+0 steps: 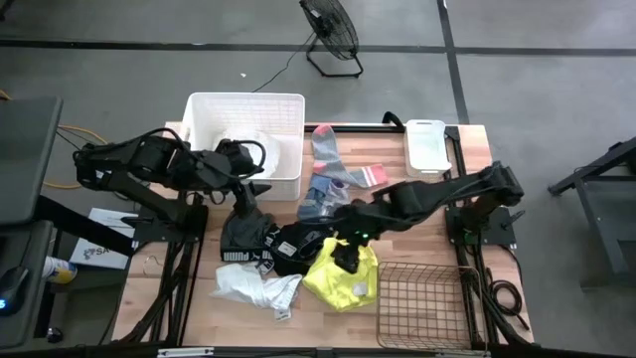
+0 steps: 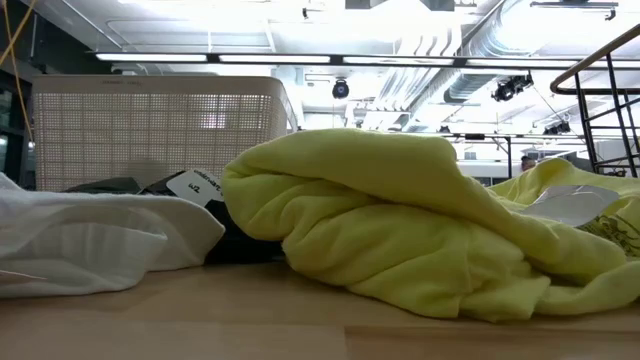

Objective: Pick & Place Cloths
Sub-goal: Put the yellow shirt into the big white bin

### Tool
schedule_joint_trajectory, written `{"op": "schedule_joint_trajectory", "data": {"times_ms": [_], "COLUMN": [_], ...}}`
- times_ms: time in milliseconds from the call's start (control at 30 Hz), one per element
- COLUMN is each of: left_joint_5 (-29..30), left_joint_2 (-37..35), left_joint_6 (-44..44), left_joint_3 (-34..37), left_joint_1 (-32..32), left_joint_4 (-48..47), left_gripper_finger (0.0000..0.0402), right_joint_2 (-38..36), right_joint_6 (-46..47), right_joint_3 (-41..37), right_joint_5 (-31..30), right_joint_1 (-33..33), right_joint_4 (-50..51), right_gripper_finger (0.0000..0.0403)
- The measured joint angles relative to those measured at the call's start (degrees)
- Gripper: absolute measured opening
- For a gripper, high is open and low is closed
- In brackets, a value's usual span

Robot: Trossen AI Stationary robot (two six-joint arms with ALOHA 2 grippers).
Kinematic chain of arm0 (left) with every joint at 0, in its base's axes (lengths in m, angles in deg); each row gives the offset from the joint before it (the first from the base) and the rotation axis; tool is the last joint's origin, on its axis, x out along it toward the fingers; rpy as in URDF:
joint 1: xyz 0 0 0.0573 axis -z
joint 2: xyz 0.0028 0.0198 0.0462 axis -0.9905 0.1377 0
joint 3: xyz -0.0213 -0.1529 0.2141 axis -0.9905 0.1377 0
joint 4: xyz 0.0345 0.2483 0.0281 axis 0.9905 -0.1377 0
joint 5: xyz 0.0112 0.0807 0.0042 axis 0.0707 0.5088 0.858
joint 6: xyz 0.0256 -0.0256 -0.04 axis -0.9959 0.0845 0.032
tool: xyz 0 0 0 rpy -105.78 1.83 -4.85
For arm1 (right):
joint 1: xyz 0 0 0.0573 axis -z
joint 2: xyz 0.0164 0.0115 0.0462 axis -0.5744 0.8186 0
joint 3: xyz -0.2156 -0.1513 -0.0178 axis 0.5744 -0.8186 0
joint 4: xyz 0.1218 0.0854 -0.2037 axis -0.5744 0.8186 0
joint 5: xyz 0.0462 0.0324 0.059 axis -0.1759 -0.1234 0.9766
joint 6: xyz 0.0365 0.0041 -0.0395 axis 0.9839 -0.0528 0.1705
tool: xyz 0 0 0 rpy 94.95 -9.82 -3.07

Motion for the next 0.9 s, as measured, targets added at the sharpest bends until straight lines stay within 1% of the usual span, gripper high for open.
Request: {"op": "schedule_joint_trajectory", "data": {"times_ms": [167, 267, 367, 500, 633, 767, 900], "left_joint_5": [0.12, 0.07, 0.15, 0.12, 0.08, -0.16, -0.19], "left_joint_2": [0.00, 0.00, 0.00, 0.00, 0.00, 0.00, 0.00], "left_joint_6": [-0.14, -0.15, -0.63, -2.12, -3.39, -3.59, -3.55], "left_joint_3": [0.02, 0.02, 0.02, 0.02, 0.02, 0.02, 0.02], "left_joint_1": [1.54, 2.60, 3.86, 5.33, 6.43, 6.68, 6.66], "left_joint_4": [-0.87, -0.85, -0.85, -0.83, -0.83, -1.26, -3.85], "left_gripper_finger": [0.0225, 0.0225, 0.0225, 0.0225, 0.0225, 0.0225, 0.0225], "right_joint_2": [4.88, 8.12, 11.10, 14.55, 16.84, 18.37, 18.56], "right_joint_6": [14.56, 21.80, 27.73, 33.75, 38.58, 43.22, 46.62], "right_joint_3": [0.00, 0.00, 0.00, 0.00, 0.00, 0.00, 0.00], "right_joint_5": [-0.23, 1.59, 3.60, 4.02, 2.42, -1.27, -4.76], "right_joint_1": [-0.35, -1.36, -2.71, -4.43, -5.36, -5.53, -5.51], "right_joint_4": [0.04, 0.02, 0.07, 0.19, 0.54, 2.53, 5.48], "right_gripper_finger": [0.0236, 0.0236, 0.0236, 0.0236, 0.0236, 0.0236, 0.0236]}}
